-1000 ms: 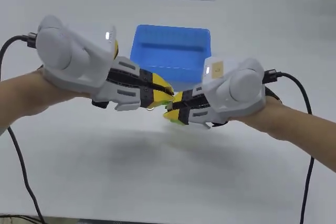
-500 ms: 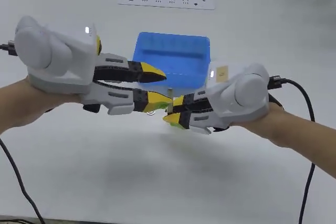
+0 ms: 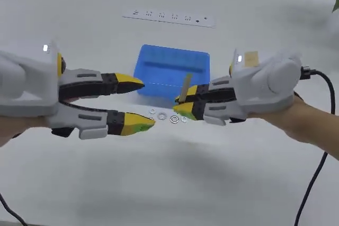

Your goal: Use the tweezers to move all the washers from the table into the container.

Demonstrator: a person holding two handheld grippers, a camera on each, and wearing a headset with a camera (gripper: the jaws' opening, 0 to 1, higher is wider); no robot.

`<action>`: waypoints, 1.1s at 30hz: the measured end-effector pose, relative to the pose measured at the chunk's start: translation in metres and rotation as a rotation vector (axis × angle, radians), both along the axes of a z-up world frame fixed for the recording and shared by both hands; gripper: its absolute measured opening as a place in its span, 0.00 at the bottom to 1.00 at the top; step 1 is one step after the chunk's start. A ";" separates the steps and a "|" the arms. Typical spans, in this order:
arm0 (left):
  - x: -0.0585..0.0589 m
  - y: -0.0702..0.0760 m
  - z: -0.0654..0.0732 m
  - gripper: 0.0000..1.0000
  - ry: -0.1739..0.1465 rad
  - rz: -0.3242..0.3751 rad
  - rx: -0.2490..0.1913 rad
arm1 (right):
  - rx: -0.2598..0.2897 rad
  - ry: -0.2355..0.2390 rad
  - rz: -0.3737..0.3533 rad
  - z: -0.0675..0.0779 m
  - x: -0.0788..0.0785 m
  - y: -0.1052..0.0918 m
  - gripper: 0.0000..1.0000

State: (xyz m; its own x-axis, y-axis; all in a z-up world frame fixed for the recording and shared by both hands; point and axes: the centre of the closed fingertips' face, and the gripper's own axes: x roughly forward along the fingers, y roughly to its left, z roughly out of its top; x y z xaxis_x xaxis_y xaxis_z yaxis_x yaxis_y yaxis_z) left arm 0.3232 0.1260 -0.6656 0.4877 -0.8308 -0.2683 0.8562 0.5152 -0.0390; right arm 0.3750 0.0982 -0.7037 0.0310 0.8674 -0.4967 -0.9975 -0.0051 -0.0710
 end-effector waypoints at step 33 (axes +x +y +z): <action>0.025 0.048 0.005 0.99 0.047 0.219 -0.171 | -0.002 0.023 0.023 -0.038 0.103 0.054 0.10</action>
State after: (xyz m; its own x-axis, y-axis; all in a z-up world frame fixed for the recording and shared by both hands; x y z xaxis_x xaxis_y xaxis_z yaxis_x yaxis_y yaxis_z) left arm 0.3478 0.1740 -0.6604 0.6509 -0.7422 -0.1594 0.7206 0.6701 -0.1781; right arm 0.4783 0.1523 -0.7417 -0.0008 0.8668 -0.4986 -0.9985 -0.0283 -0.0477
